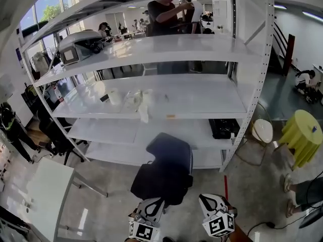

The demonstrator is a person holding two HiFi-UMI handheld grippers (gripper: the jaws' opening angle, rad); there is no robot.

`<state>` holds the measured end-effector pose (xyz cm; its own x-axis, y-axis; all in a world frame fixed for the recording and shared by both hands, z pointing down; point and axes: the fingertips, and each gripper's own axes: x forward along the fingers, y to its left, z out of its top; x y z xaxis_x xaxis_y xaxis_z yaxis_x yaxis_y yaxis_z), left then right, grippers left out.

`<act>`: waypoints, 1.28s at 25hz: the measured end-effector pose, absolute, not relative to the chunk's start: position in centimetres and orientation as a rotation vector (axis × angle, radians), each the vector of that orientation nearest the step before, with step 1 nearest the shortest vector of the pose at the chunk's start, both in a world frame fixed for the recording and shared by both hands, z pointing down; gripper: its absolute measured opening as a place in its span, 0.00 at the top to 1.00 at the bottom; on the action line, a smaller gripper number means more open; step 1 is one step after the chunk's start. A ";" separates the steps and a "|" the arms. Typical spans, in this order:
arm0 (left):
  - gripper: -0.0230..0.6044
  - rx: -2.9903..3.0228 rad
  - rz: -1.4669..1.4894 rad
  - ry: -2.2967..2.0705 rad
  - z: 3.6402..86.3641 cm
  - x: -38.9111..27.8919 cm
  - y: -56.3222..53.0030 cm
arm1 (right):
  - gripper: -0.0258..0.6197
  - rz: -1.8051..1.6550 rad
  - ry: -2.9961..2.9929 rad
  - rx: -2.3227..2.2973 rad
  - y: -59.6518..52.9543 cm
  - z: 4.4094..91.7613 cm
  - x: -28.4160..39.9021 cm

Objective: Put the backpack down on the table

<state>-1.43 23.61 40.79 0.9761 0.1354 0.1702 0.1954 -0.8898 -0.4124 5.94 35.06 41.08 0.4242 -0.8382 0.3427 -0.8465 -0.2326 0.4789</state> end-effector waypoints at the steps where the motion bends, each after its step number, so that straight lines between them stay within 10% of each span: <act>1: 0.92 -2.692 -0.195 -0.240 41.2 -1.6 22.5 | 0.92 0.028 -1.417 2.083 34.1 41.3 5.8; 32: 0.92 -2.704 -0.528 -0.320 53.9 11.2 4.6 | 0.92 0.412 -1.457 2.182 18.5 56.8 17.9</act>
<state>11.17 4.61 53.87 0.9043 0.1492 0.4000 0.2859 -0.9074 -0.3080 17.93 18.55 56.81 0.3875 -0.7770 0.4962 -0.9217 -0.3170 0.2234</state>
